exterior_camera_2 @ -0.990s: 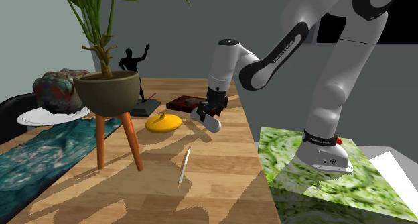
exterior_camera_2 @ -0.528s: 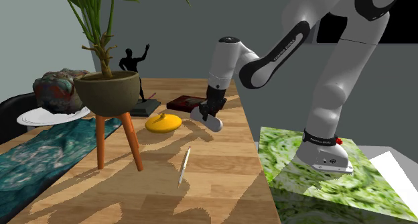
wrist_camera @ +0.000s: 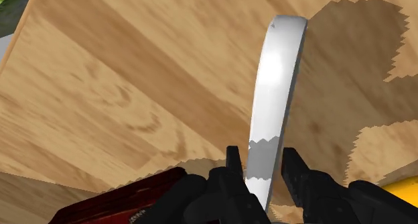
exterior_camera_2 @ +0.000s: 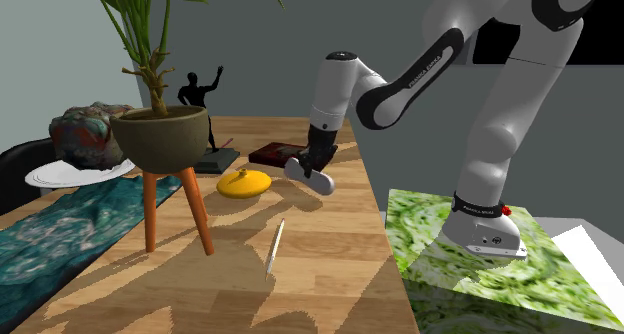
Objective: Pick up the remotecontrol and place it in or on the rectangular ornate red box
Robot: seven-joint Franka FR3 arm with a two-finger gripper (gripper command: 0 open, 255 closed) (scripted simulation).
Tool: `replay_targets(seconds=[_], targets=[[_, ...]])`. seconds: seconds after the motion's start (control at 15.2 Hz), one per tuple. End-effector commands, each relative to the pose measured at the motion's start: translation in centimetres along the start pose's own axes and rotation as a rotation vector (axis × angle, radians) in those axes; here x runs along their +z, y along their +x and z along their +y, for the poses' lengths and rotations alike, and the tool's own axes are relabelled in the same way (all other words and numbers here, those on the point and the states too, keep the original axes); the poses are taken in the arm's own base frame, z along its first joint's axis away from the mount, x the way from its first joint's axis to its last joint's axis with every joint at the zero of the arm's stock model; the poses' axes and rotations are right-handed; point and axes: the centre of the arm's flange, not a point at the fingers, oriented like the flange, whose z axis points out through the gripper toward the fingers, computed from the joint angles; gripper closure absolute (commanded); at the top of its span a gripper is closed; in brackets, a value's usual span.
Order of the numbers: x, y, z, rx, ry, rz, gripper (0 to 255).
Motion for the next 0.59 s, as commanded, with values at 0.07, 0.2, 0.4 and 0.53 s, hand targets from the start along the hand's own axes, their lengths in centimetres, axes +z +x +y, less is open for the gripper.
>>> replay_targets(seconds=[0.07, 0.2, 0.4, 0.53], targets=[[-1.1, 0.3, 0.1, -0.001, -0.006, -0.007, 255], [-2.1, 0.6, 0.1, -0.001, -0.006, -0.007, 255], [-3.6, 1.1, 0.1, -0.001, -0.006, -0.007, 255], [-4.6, 1.4, 0.1, -0.001, -0.006, -0.007, 255]])
